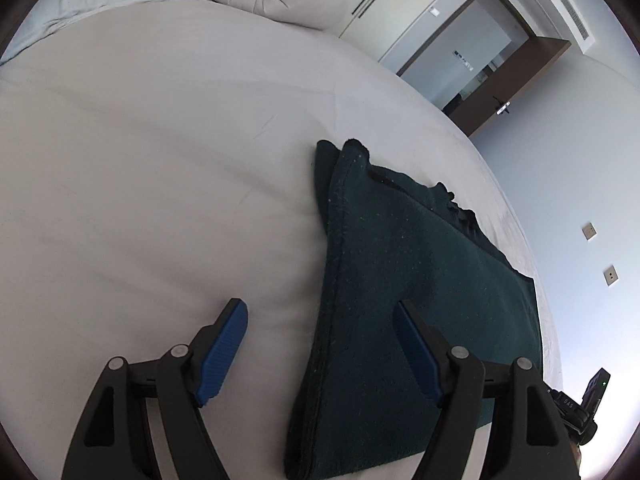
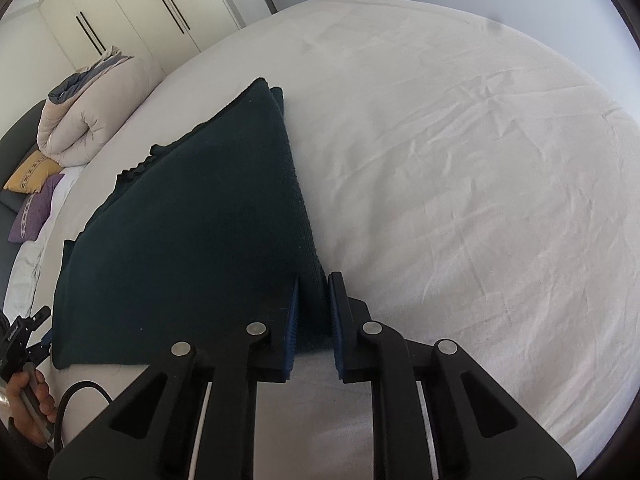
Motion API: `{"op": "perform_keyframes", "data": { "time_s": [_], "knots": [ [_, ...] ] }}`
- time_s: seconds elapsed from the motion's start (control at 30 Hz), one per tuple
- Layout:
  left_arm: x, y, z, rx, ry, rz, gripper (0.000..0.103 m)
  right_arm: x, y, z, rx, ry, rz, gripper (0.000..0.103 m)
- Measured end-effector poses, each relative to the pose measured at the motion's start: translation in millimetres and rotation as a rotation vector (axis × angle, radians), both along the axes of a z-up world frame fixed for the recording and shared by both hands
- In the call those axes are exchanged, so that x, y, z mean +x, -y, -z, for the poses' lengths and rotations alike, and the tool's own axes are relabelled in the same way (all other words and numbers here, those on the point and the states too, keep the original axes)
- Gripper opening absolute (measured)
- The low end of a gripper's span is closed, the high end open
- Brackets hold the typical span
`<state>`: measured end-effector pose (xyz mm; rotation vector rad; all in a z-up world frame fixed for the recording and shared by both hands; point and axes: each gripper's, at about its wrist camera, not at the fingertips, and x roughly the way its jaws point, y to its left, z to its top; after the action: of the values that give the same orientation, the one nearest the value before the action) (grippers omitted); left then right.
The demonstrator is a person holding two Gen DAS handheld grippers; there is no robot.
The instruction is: Fold small clothes
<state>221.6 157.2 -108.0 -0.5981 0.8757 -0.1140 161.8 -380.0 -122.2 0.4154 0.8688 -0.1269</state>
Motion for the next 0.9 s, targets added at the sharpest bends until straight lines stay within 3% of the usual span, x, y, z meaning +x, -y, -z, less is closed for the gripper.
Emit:
{"op": "perform_keyframes", "data": {
  "time_s": [0.07,0.13,0.23,0.27,0.3,0.37,0.6,0.7,0.73,0.9],
  "knots": [
    [8.0,-1.1,1.1,-0.025,-0.017,0.018,0.076,-4.2,7.5,-9.3,0.05,0.013,0.023,0.014],
    [16.1,1.8,3.1,-0.052,-0.04,0.062,0.076,-13.4,11.8,-24.0,0.111,0.088,0.046,0.015],
    [26.1,4.6,5.2,-0.079,-0.089,0.114,0.076,-17.0,3.8,-41.5,0.171,0.173,-0.018,0.025],
    [30.0,7.0,5.5,-0.073,-0.112,0.133,0.076,-15.7,-1.4,-45.8,0.176,0.183,-0.038,0.034],
    [33.5,8.6,4.0,-0.069,-0.129,0.153,0.076,-14.7,-6.3,-49.6,0.186,0.195,-0.055,0.052],
    [37.7,6.5,5.1,-0.124,-0.16,0.173,0.068,-11.8,-15.7,-54.7,0.236,0.231,-0.087,0.06],
    [43.6,2.6,14.3,-0.303,-0.273,0.22,0.063,15.4,-52.7,-55.6,0.372,0.206,-0.205,0.06],
    [41.9,-4.1,20.7,-0.372,-0.299,0.205,0.036,30.5,-73.5,-59.3,0.392,0.19,-0.259,0.06],
    [40.2,-6.9,25.3,-0.404,-0.308,0.197,0.019,38.1,-82.1,-59.7,0.399,0.174,-0.284,0.06],
    [33.7,-13.0,28.1,-0.475,-0.274,0.173,0.017,77.1,-117.4,-50.5,0.438,0.095,-0.358,0.06]
  ]
}}
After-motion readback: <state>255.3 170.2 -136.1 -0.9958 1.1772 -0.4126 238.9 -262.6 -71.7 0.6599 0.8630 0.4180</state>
